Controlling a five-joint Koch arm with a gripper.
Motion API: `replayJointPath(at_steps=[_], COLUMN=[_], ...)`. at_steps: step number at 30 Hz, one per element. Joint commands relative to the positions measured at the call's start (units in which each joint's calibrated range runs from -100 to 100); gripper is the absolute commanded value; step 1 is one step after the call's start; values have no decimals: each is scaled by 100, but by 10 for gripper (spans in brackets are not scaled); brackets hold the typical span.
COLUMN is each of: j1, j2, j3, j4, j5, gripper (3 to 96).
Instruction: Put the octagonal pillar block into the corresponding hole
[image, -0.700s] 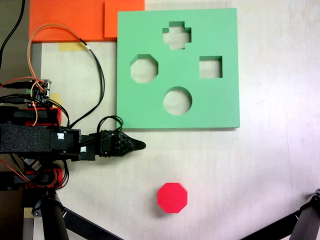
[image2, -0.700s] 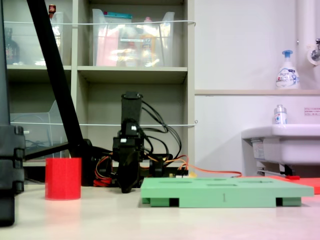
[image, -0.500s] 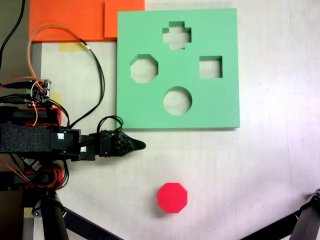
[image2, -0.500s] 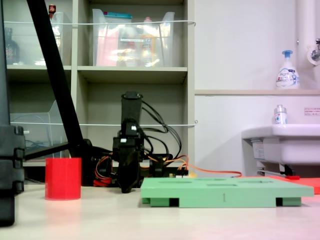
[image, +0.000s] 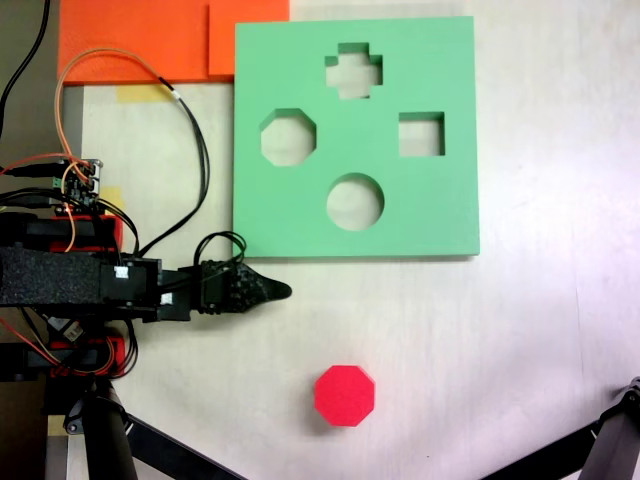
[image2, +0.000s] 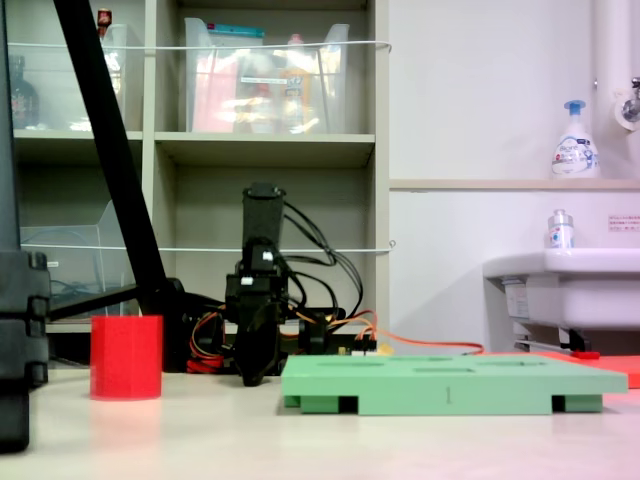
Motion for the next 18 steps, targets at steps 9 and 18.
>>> replayJointPath(at_steps=[9,18], j1=[-991,-1114], j2=[-55,-55], j3=[-88,959], j4=[-570,-3642], j5=[2452,3468], gripper=[499,486])
